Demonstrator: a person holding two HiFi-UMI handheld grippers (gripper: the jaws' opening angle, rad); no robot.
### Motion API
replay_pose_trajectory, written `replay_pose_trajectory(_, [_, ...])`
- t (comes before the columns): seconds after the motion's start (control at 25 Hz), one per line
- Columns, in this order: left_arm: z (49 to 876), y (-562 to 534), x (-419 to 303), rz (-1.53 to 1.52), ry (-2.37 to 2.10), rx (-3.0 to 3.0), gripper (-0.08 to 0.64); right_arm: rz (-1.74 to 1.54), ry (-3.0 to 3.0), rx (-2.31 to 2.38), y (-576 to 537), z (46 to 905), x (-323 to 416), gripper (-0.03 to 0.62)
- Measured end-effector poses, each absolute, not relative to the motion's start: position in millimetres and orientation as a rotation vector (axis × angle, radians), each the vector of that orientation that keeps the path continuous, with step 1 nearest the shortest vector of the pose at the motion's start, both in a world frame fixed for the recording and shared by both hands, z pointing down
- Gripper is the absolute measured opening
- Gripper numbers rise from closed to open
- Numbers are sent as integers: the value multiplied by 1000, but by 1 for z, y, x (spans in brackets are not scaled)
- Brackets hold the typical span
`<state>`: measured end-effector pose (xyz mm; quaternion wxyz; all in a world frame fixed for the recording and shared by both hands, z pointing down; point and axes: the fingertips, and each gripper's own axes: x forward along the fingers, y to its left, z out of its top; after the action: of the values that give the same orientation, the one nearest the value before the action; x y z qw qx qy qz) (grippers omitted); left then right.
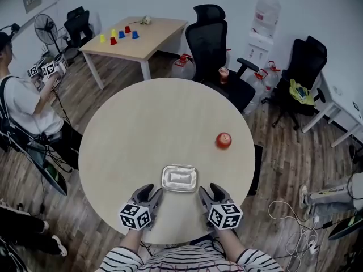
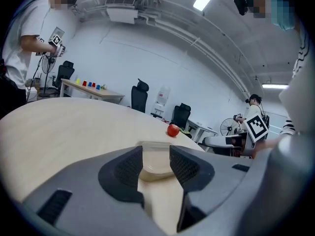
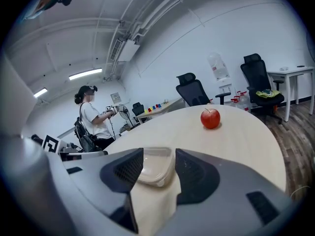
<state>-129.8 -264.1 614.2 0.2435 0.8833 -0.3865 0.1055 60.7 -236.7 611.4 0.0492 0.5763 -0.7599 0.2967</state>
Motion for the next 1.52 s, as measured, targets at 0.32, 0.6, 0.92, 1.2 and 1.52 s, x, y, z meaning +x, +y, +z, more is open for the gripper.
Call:
replay_pose_trajectory(0.32, [630,-288,-117,330,-1072,2377,161,942,-2319,1665,-264,632,64,213])
replay_pose_trajectory(0.6, [649,-301,-113,359,-1065,2313,161,1008,-2339,1602,-283,650,56,204])
replay_pose_trajectory(0.92, [662,-305,-113,352,-1065,2271,161,1067,-2333,1582,-290,667,48,192])
replay_pose_trajectory(1.2, [666,-312,-108,326,-1035,2245,161,1124,-2305,1585,-294,674,47,170])
replay_pose_trajectory(1.52, [667,-313,-108,319,-1031,2232,161,1124,-2293,1603,-296,674,45,135])
